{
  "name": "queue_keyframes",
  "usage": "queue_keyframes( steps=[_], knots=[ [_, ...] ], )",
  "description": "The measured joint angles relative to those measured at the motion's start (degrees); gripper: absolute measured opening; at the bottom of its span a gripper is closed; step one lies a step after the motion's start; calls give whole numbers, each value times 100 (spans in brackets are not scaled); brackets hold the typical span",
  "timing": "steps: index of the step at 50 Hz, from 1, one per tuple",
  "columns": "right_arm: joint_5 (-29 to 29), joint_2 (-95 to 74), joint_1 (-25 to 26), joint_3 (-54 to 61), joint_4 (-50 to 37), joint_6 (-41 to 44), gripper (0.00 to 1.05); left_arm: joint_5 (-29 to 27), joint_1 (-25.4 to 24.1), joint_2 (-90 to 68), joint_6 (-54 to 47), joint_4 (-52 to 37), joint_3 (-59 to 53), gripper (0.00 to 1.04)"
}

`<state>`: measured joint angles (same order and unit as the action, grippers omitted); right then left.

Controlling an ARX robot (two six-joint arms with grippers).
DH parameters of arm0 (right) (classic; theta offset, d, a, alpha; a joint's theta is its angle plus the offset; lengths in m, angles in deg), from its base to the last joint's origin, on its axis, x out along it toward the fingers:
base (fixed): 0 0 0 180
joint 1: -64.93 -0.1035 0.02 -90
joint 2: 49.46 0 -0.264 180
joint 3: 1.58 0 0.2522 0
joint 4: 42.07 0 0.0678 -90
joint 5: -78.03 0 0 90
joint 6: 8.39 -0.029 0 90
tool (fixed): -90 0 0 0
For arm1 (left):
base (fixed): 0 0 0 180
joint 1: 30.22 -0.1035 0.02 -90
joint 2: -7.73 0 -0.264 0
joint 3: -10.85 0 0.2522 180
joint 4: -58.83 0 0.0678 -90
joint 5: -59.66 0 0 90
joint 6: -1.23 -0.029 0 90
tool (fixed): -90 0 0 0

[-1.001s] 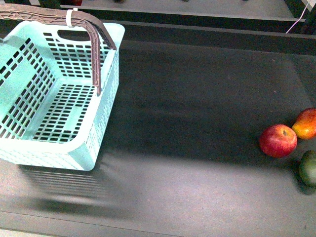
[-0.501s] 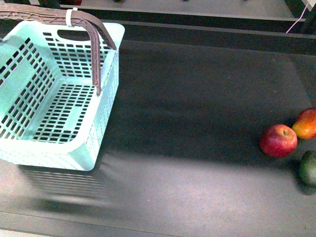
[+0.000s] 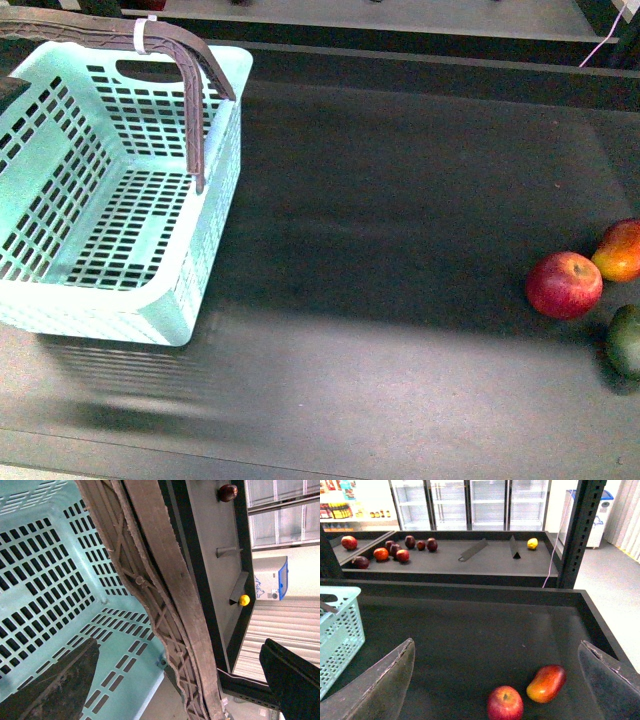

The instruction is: Pick apple with right arm and hold basket with left

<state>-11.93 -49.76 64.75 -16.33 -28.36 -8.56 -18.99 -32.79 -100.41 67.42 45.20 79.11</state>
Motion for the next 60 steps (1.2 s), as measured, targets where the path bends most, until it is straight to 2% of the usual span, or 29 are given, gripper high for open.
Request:
queue_keyframes(
  steps=[17,23,31,39,49,51,60],
  knots=[
    [0,0,0,0,0,-2,96,-118,101,-525,125,98,612,98],
    [0,0,0,0,0,-2,96,-452,129,-673,170,433,785,98],
    [0,0,0,0,0,-2,96,-544,129,-831,225,503,883,97],
    [0,0,0,0,0,0,96,-581,129,-901,254,518,979,73],
    [0,0,0,0,0,0,96,-654,197,-885,424,380,1003,31],
    [0,0,0,0,0,-2,96,-680,210,-863,667,367,992,25],
    [0,0,0,0,0,0,96,-732,297,-730,1016,264,793,20]
  ],
)
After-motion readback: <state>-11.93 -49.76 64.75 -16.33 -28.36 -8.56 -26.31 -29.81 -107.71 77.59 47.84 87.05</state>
